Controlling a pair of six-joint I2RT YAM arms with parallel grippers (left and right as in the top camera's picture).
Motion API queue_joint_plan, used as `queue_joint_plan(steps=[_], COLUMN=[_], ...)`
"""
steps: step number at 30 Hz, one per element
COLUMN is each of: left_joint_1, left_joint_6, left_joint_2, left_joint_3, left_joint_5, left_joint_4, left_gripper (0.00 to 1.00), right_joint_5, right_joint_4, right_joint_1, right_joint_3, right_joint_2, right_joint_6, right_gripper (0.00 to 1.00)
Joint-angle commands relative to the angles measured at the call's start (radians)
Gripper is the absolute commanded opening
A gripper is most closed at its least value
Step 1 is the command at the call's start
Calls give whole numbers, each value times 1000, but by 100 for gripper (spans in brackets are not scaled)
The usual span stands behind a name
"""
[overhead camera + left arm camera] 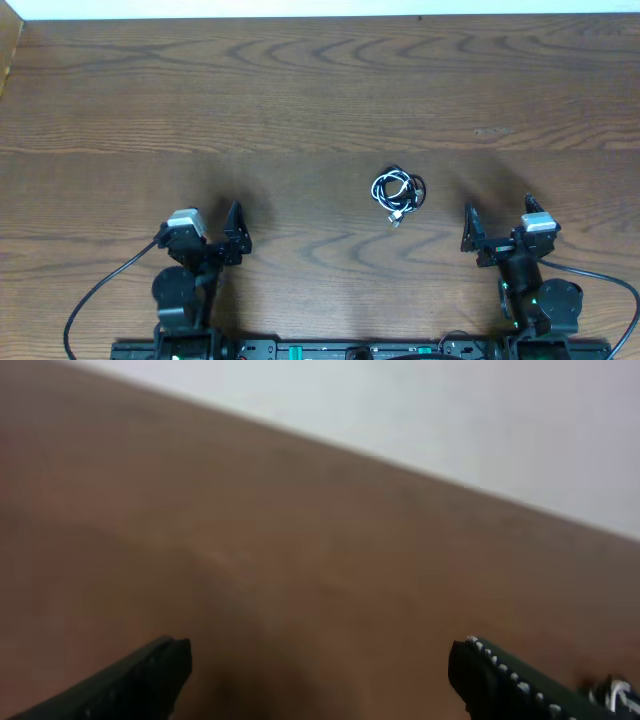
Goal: Untangle cables
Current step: 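Move both grippers inward toward the black and white cable bundle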
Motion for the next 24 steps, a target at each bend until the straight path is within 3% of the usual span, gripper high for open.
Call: queue_joint_plan(steps=[1, 17, 24], left_joint_1=[4, 4, 4], left_joint_6=[-20, -21, -87], left_joint_2=[68, 415, 549], left_joint_3=[49, 373, 541], left_joint_5=[20, 47, 110], left_joint_4=[-42, -245, -340], left_gripper=[87, 87, 87], right_joint_5=[25, 27, 17], right_joint_4=[-9, -95, -282], right_joint_1=[2, 2, 2], right_joint_3=[1, 183, 396], right_joint_2=[23, 375, 658], right_joint_6=[84, 108, 107], right_gripper=[99, 99, 99])
